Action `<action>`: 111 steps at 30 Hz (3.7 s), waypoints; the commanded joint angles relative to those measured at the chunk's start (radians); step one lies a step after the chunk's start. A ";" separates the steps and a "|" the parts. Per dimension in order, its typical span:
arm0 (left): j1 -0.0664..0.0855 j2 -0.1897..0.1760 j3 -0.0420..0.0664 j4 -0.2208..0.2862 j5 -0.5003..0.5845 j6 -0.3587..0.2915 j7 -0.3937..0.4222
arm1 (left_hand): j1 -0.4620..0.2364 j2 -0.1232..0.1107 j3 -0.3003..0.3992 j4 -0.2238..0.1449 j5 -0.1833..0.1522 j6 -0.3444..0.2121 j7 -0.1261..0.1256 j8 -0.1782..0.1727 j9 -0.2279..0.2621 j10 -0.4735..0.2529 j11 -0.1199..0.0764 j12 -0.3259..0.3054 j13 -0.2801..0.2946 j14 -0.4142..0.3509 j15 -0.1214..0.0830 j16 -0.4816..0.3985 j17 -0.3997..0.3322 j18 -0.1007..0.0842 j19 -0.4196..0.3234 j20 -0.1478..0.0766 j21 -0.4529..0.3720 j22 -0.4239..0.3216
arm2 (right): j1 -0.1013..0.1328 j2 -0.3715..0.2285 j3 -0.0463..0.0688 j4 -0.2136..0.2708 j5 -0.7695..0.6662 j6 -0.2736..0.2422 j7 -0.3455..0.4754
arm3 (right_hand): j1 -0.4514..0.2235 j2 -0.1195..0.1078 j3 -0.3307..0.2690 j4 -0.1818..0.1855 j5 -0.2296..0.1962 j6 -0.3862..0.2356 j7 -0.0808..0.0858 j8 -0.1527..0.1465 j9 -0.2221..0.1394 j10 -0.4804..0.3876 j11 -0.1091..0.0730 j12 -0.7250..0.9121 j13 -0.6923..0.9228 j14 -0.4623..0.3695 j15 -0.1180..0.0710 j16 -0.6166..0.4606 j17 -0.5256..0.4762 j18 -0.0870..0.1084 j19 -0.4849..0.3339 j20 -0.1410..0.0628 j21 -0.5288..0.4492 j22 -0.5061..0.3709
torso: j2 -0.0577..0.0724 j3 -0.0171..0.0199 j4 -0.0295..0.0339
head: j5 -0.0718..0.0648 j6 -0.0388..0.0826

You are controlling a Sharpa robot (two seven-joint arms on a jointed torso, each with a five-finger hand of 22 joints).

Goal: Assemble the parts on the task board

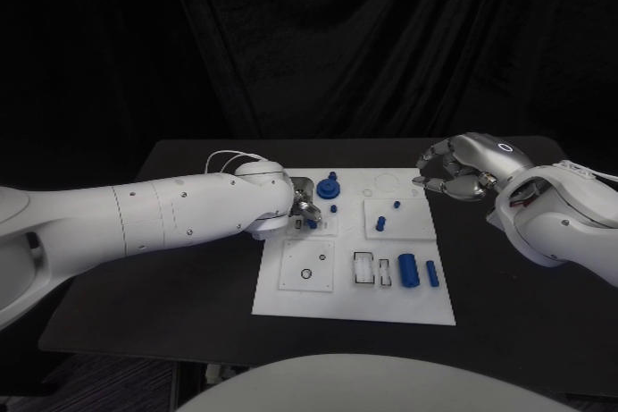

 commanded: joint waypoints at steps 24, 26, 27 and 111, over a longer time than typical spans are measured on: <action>-0.013 -0.012 -0.002 0.006 0.002 0.056 -0.002 | -0.098 -0.008 -0.205 0.144 -0.243 0.100 -0.071 -0.141 0.004 0.104 0.002 0.004 0.263 0.106 0.000 0.003 0.263 0.004 0.002 0.001 -0.030 0.169 | -0.004 -0.001 0.001 -0.004 0.007 0.048 -0.032 | 0.058 0.001 0.011 -0.012 0.066 0.016 0.000 0.001 -0.012 0.108 0.006 0.003 0.263 0.103 0.007 0.003 0.263 0.012 -0.005 0.005 -0.011 0.195 | 0.000 -0.0004 -0.0007 | 0.005 0.000; -0.013 -0.013 -0.002 0.006 0.002 0.058 -0.004 | -0.103 -0.008 -0.221 0.157 -0.252 0.105 -0.070 -0.152 0.003 0.104 0.003 0.004 0.263 0.106 0.001 0.003 0.263 0.004 0.001 0.003 -0.031 0.169 | -0.004 -0.001 0.001 -0.004 0.007 0.050 -0.033 | 0.060 0.001 0.011 -0.012 0.071 0.017 0.000 0.001 -0.013 0.108 0.006 0.003 0.263 0.103 0.007 0.003 0.263 0.012 -0.005 0.005 -0.011 0.195 | -0.001 -0.0005 -0.0003 | 0.005 0.000; -0.013 -0.013 -0.002 0.006 0.002 0.059 -0.005 | -0.104 -0.008 -0.224 0.159 -0.253 0.105 -0.070 -0.154 0.003 0.104 0.004 0.004 0.263 0.106 0.002 0.003 0.263 0.004 0.002 0.003 -0.031 0.169 | -0.004 -0.001 0.001 -0.004 0.007 0.051 -0.033 | 0.060 0.001 0.011 -0.012 0.071 0.017 0.000 0.001 -0.013 0.108 0.006 0.003 0.263 0.103 0.007 0.003 0.263 0.012 -0.005 0.005 -0.011 0.195 | -0.001 -0.0005 -0.0002 | 0.005 0.000; -0.031 -0.036 -0.002 0.008 0.002 -0.023 0.061 | -0.044 0.001 -0.151 0.106 -0.144 0.118 -0.086 -0.155 0.177 0.104 -0.010 0.004 0.263 0.106 -0.010 0.003 0.263 0.005 0.003 -0.008 -0.047 0.180 | -0.013 0.002 0.001 -0.010 0.007 0.084 -0.047 | 0.055 0.004 0.011 -0.001 0.081 0.022 0.001 0.000 -0.017 0.108 0.008 0.003 0.263 0.103 0.009 0.003 0.263 0.014 -0.009 0.006 -0.020 0.192 | 0.000 -0.0012 -0.0010 | 0.020 0.000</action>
